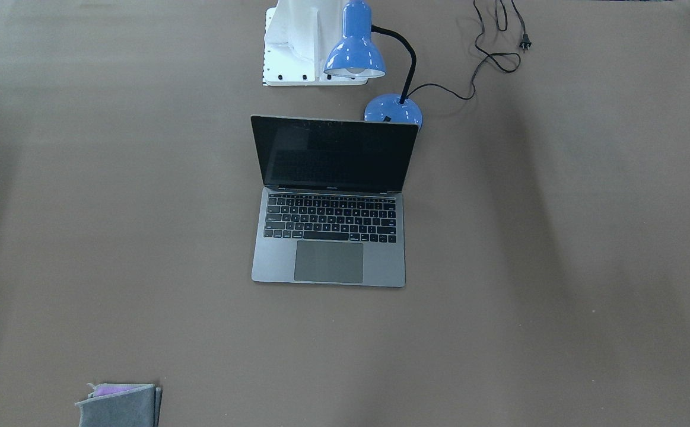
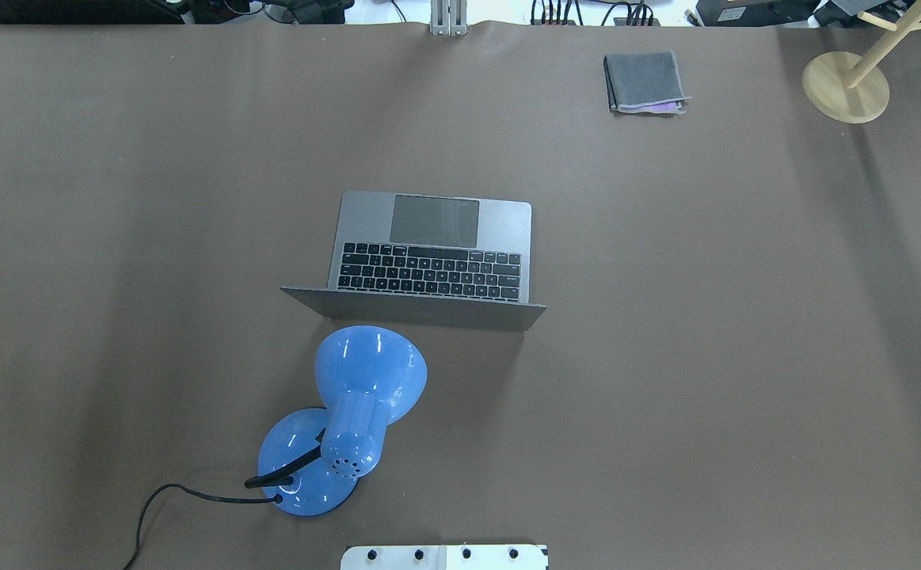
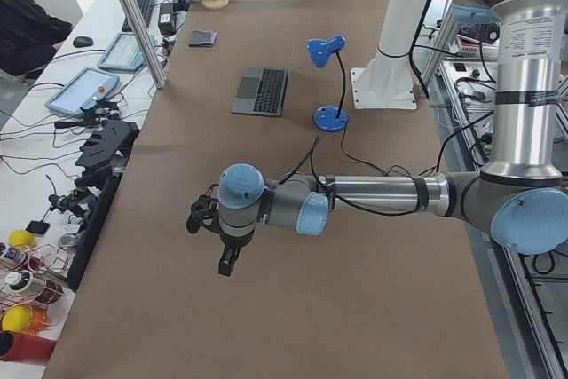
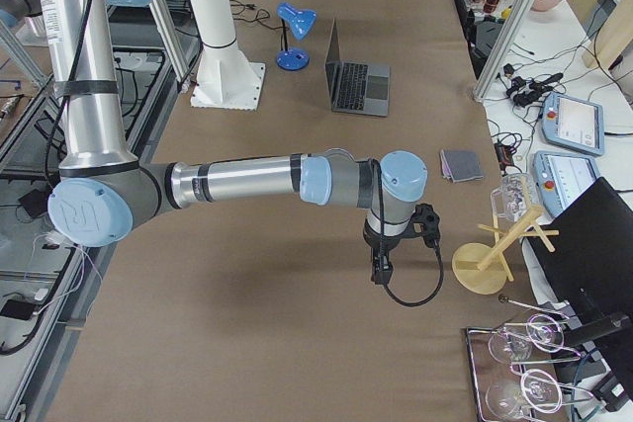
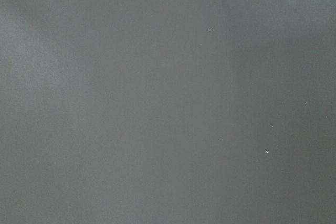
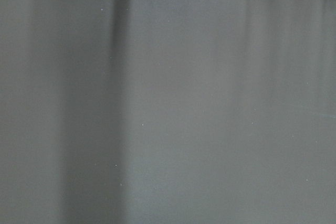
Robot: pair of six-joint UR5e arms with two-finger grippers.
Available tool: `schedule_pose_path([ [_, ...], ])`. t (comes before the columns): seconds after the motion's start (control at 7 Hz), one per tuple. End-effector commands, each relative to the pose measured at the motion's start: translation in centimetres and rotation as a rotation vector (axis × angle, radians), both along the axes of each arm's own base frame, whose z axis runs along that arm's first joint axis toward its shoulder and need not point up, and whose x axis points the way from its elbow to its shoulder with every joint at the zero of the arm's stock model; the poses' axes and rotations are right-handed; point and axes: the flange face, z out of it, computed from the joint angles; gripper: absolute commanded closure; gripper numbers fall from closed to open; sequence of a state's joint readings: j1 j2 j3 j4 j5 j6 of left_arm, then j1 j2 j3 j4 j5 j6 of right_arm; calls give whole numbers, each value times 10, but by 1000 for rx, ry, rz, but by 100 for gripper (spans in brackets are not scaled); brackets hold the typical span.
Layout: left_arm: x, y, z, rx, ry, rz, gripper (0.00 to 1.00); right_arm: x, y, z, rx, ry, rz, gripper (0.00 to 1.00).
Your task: Close laptop
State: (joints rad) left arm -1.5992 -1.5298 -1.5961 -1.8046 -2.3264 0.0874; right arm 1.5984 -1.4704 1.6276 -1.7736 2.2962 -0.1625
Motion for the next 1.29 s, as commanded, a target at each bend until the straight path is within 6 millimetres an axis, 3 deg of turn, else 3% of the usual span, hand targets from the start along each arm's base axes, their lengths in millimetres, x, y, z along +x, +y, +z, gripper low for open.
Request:
schedule_pose_path([
  [0.0,1,-2,2,-1,5,3,1,-1,-1,-2,3,-14,1,0],
  [0.57,1,-2,-5,13,22,0,1,-3,1,-5,8,-38,0,0],
  [0.71,2,-7,-11,-18,33,-41,1,-6,-10,-18,32,-42,-4,0],
  [0.86,16,-33,-37,-33,55,-75,1,-28,-28,-35,34,-39,-15,0],
  [1.14,91,-83,-110,-128,182,-126,1,-104,-71,-105,-17,-73,41,0],
])
